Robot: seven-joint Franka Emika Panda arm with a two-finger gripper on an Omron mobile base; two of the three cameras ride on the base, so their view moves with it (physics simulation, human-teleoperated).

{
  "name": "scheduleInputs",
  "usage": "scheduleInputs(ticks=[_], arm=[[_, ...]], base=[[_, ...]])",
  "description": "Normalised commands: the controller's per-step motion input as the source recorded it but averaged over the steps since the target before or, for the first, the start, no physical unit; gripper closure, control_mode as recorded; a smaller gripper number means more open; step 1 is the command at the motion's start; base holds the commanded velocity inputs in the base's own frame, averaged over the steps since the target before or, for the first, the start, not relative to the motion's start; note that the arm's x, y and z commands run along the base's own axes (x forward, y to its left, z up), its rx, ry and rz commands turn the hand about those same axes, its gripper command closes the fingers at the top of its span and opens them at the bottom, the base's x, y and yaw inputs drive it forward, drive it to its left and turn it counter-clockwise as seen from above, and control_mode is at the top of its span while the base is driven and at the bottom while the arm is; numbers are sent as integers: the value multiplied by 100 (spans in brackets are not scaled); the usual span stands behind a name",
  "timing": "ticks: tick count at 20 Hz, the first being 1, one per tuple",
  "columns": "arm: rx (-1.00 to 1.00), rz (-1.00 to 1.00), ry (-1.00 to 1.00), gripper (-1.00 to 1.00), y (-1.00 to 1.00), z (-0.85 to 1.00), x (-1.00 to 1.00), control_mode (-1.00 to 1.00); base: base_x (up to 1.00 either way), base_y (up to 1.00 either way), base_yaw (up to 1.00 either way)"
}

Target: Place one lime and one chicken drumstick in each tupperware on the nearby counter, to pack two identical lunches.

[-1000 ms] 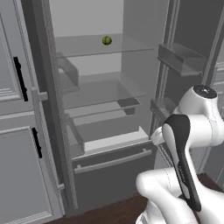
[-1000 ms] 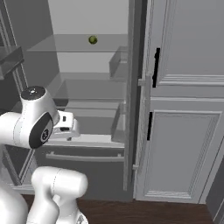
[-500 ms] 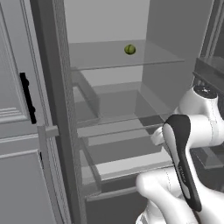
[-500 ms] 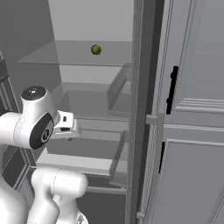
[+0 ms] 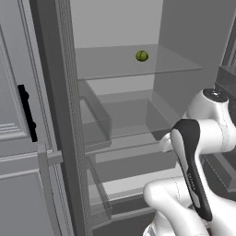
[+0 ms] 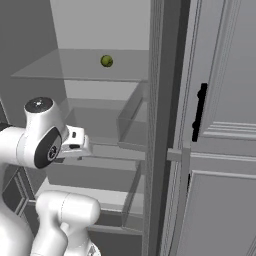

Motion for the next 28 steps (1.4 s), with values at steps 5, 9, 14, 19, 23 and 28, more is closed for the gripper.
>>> scheduleInputs(ticks=[5, 9, 14, 19, 23, 28], arm=[[0, 0, -54, -100, 2, 33, -10, -100], [2, 0, -61, -100, 18, 77, -1, -100], [2, 0, -47, -100, 13, 100, 10, -100], [0, -6, -30, -100, 7, 100, 56, -100], [0, -11, -12, -100, 3, 97, 97, -100], [0, -10, 0, -100, -2, 51, 100, -100]], base=[[0, 0, 0], [0, 0, 0], [0, 0, 0], [0, 0, 0], [0, 0, 0], [0, 0, 0]])
